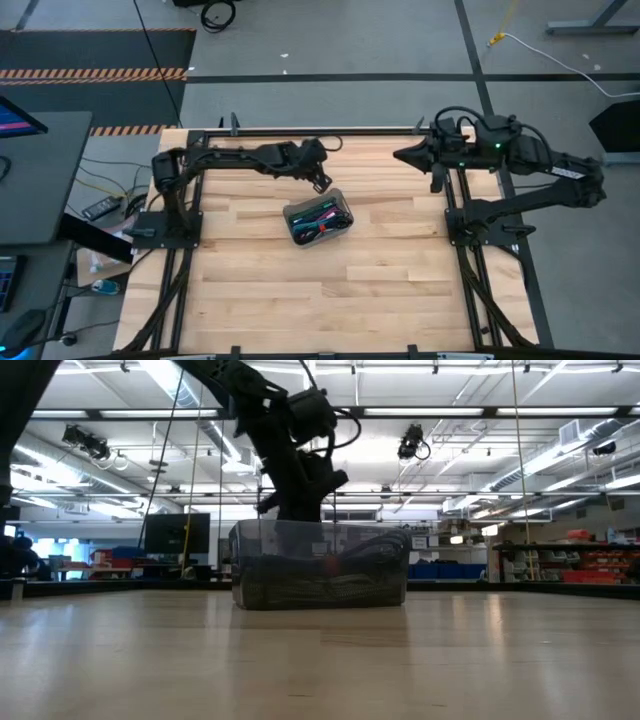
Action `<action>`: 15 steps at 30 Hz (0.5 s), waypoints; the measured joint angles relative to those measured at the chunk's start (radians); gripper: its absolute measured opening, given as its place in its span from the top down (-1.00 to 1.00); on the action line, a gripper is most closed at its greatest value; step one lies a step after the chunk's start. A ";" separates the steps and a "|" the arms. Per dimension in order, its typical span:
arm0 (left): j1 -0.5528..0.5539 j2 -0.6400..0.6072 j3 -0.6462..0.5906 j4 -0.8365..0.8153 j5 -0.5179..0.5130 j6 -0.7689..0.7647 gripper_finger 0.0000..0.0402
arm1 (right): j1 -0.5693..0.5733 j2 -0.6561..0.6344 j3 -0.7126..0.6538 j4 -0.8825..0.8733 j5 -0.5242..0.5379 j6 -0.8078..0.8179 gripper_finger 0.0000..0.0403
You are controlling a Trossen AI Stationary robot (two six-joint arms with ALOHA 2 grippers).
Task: Pick and place USB-C Cables
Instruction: Adjust the black bin
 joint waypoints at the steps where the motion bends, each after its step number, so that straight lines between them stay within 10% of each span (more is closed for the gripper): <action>1: -0.001 0.017 0.014 0.003 0.021 0.004 1.00 | 0.004 0.004 0.000 -0.001 0.001 0.000 1.00; 15: -0.082 0.124 0.083 0.001 0.087 -0.013 1.00 | 0.029 0.031 0.000 0.010 0.002 0.001 1.00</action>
